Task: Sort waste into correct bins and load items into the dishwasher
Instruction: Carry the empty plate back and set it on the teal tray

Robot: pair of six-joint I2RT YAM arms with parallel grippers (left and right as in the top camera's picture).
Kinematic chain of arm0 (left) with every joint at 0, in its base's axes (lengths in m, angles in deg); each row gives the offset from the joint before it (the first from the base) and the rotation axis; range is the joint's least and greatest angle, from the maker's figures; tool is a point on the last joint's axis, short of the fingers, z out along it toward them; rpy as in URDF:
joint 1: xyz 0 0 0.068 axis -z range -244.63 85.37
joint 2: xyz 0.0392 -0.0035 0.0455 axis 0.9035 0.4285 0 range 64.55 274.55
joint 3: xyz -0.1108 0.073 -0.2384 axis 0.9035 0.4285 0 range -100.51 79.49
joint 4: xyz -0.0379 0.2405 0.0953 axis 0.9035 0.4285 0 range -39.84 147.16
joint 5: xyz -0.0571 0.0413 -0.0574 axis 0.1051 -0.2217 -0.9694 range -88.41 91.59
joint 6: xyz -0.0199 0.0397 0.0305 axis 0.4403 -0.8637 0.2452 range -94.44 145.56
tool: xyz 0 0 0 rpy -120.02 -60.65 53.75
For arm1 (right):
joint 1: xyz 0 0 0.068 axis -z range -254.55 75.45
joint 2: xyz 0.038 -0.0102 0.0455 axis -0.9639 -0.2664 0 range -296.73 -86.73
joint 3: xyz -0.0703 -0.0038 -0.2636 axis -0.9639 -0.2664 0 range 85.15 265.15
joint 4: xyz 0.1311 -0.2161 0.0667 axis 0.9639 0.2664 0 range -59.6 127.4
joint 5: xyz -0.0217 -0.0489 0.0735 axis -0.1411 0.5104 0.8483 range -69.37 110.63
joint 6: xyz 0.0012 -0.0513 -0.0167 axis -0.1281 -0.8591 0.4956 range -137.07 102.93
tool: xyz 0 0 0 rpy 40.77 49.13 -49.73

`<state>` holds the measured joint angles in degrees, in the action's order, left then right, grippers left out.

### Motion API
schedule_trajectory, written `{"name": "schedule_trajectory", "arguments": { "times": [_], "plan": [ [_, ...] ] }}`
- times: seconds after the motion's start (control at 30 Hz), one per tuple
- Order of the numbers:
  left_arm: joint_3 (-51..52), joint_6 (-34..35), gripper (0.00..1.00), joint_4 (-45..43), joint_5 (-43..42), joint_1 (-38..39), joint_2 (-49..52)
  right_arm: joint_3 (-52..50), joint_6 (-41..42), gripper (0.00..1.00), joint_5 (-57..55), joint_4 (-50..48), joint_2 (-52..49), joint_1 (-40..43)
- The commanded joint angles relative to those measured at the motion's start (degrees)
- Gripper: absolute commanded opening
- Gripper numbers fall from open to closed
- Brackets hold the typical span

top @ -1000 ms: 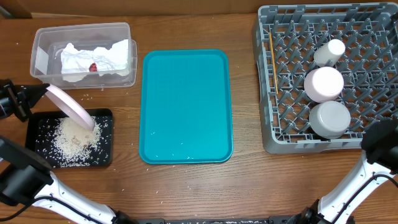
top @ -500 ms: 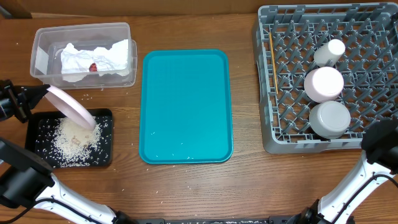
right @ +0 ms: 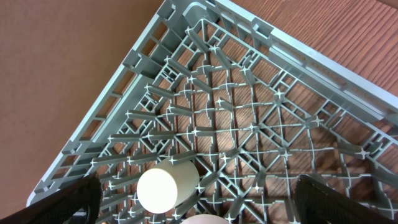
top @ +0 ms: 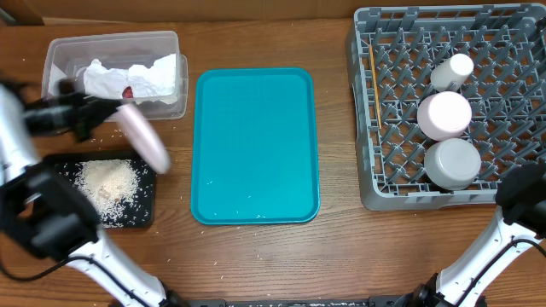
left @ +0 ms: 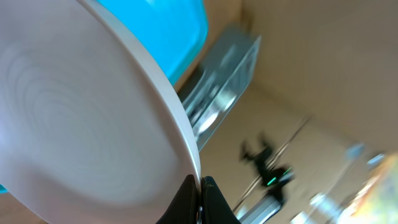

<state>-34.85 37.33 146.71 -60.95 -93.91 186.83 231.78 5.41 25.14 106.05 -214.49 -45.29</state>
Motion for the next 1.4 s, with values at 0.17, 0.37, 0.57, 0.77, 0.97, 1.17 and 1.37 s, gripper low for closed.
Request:
{"name": "schedule_trajectory", "arguments": {
  "times": [0.17,0.37,0.57,0.77,0.97,1.17,1.37],
  "plan": [
    [0.57,3.32,0.04,-4.00,2.47,25.59,-4.20,1.46,0.28,1.00,0.26,-0.28,1.95,0.07],
    [0.57,23.39,0.04,-23.17,32.96,41.99,-3.91,1.46,0.28,1.00,0.24,-0.31,1.95,0.07],
    [0.59,29.59,0.04,-28.46,65.51,52.41,-3.41,1.46,0.28,1.00,0.26,-0.28,1.95,0.07],
    [0.63,29.55,0.04,-29.59,76.30,58.40,-3.23,1.46,0.28,1.00,0.26,-0.28,1.95,0.07],
    [0.70,29.57,0.04,-30.38,78.12,59.69,-0.96,1.46,0.28,1.00,0.26,-0.31,1.95,0.07],
    [0.72,29.40,0.06,-31.34,77.55,59.63,2.62,1.46,0.28,1.00,0.26,-0.31,1.95,0.07],
    [0.72,29.31,0.60,-31.71,75.84,59.69,3.26,1.46,0.28,1.00,0.24,-0.28,1.95,0.07]
  ]
}}
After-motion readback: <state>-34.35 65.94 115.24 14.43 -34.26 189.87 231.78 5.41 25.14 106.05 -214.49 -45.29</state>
